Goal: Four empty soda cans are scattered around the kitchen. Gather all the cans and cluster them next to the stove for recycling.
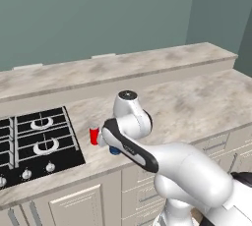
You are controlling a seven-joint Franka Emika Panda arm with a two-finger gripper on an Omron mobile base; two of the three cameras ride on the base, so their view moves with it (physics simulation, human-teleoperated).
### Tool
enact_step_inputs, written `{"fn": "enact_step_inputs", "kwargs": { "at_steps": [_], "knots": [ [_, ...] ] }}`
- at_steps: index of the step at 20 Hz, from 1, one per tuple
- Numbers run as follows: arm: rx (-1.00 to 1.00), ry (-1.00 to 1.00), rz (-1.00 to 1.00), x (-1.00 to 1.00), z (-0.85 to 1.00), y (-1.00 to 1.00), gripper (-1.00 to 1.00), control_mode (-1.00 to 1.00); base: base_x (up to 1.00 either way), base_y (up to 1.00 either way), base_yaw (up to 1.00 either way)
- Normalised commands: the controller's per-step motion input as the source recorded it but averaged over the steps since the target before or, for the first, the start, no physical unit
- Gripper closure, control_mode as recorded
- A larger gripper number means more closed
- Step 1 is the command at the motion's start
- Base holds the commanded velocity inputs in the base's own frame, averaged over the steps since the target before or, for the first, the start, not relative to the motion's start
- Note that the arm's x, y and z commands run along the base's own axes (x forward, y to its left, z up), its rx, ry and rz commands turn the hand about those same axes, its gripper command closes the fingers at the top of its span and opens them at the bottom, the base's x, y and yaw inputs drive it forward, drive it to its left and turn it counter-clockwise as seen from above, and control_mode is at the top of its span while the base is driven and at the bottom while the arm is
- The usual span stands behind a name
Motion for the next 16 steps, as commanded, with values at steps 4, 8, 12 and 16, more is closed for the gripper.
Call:
{"fn": "enact_step_inputs", "kwargs": {
  "at_steps": [4, 8, 12, 16],
  "knots": [
    [0.0, 0.0, 0.0, 0.11, -0.19, 0.0, 1.0, -1.0, 0.0, 0.0, 0.0],
    [0.0, 0.0, 0.0, 0.13, -0.16, 0.02, 1.0, -1.0, 0.0, 0.0, 0.0],
    [0.0, 0.0, 0.0, 0.18, -0.13, 0.0, 1.0, -1.0, 0.0, 0.0, 0.0],
    [0.0, 0.0, 0.0, 0.24, -0.12, 0.0, 1.0, -1.0, 0.0, 0.0, 0.0]
  ]
}}
